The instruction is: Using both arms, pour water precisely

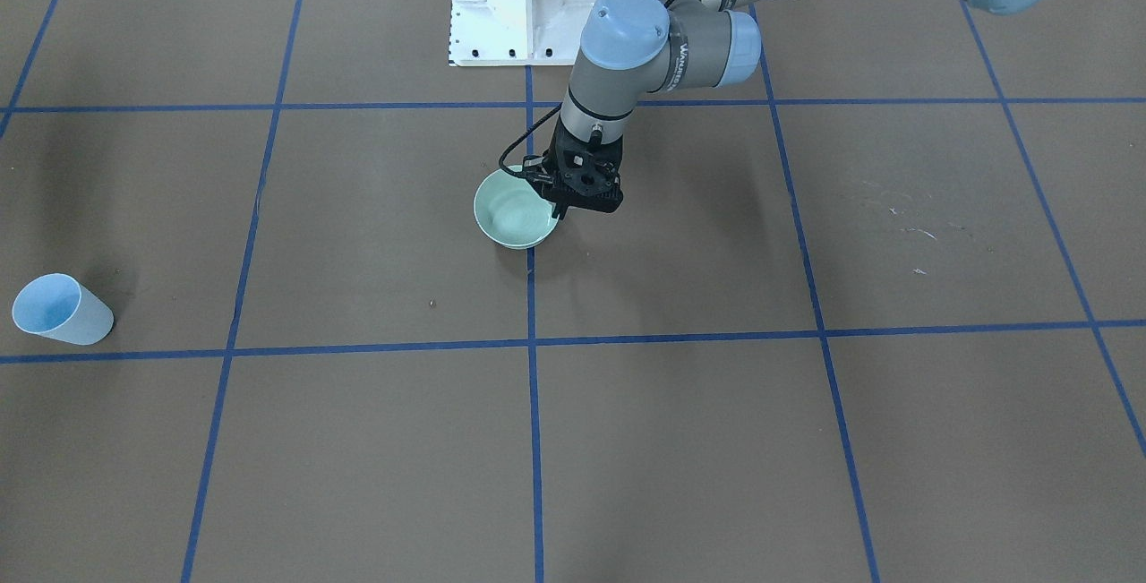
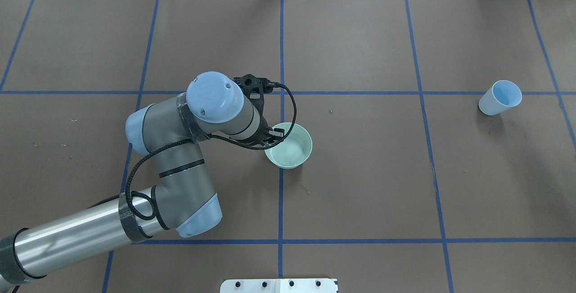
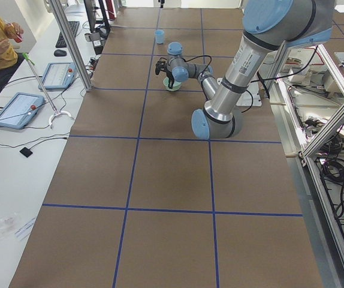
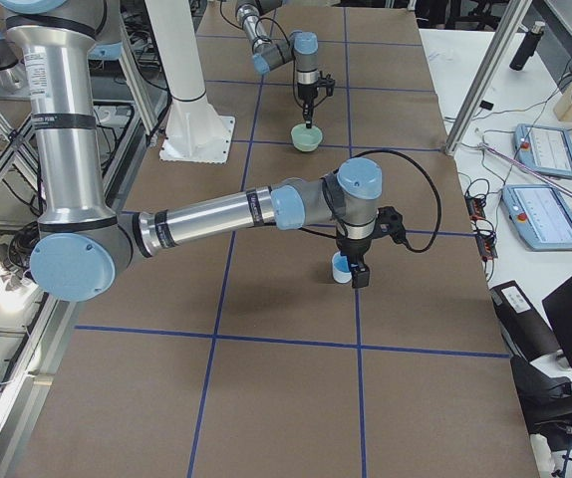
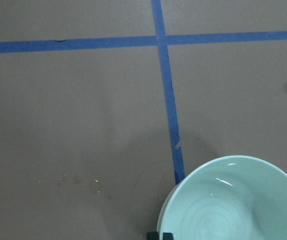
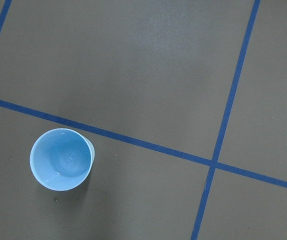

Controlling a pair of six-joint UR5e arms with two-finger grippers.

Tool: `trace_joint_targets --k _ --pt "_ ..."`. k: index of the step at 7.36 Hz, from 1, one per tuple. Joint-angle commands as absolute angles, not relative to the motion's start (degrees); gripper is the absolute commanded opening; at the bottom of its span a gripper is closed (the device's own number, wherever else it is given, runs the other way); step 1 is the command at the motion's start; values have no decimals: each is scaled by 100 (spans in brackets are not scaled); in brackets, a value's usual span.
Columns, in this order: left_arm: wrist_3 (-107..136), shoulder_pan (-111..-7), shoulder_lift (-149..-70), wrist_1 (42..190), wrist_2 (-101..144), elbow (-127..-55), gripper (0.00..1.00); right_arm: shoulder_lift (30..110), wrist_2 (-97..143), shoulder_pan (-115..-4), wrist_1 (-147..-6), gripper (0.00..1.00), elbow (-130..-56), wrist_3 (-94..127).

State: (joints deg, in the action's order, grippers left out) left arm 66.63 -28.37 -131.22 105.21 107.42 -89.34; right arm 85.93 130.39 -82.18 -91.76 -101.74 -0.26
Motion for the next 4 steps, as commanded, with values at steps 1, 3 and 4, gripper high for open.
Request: trace_joint_targets --k 1,3,4 --pt "6636 -2830 -13113 10512 10732 -8912 35 8596 13122 -8218 -9176 100 -10178 -26" --pt "6627 -2917 -13104 10512 10653 -8973 100 8596 13122 -8218 -9176 100 -10186 -26" --pt "6575 -3092 -13104 10460 10670 -9061 100 8578 13131 -8218 -9176 100 -10187 -35"
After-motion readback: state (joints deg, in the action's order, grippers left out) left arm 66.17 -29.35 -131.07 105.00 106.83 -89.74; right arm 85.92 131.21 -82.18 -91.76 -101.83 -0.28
